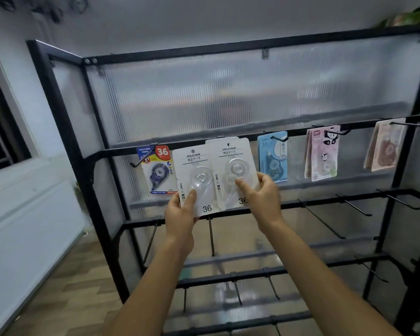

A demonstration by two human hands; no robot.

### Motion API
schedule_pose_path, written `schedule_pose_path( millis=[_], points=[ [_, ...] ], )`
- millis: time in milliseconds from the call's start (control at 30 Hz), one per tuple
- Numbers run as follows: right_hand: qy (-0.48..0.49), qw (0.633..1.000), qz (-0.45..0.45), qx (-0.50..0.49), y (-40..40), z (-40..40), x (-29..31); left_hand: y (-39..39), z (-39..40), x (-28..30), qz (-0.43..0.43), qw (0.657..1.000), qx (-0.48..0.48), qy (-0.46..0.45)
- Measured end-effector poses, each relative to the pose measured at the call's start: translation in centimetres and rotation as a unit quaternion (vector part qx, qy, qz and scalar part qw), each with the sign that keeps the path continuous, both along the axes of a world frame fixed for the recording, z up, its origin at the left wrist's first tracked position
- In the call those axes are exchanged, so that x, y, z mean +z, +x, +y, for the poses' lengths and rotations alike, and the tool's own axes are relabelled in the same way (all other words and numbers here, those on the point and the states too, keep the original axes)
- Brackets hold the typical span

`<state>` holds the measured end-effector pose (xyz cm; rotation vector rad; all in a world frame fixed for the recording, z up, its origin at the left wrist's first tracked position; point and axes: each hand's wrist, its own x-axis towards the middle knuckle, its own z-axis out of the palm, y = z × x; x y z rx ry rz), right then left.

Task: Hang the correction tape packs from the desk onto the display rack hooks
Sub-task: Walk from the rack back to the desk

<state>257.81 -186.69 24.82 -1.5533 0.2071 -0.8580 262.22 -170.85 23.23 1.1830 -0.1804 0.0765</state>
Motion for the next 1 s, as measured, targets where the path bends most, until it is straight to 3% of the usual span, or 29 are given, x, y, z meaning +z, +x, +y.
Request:
schedule_pose_path(
  millis=[233, 500, 800, 1000],
  points=[
    [-0.027, 0.999, 0.010, -0.014, 1.4, -0.6, 0.1, 0.7, 0.4, -0.8, 0.016, 0.999, 0.049, -0.005],
    [-0.056, 0.992, 0.106, -0.027, 6.3, -1.3, -0.3, 1.1, 0.2, -0.5, 0.000, 0.993, 0.117, 0.012],
    [-0.089, 0.979, 0.176, -0.055, 9.3, -1.5, -0.7, 0.0, -3.6, 0.4, -0.077, 0.995, 0.005, 0.058],
    [-0.035, 0.984, 0.173, -0.019, 9.6, -2.2, -1.5, 0.1, -5.2, 0.5, -0.075, 0.995, 0.012, 0.067]
  ],
)
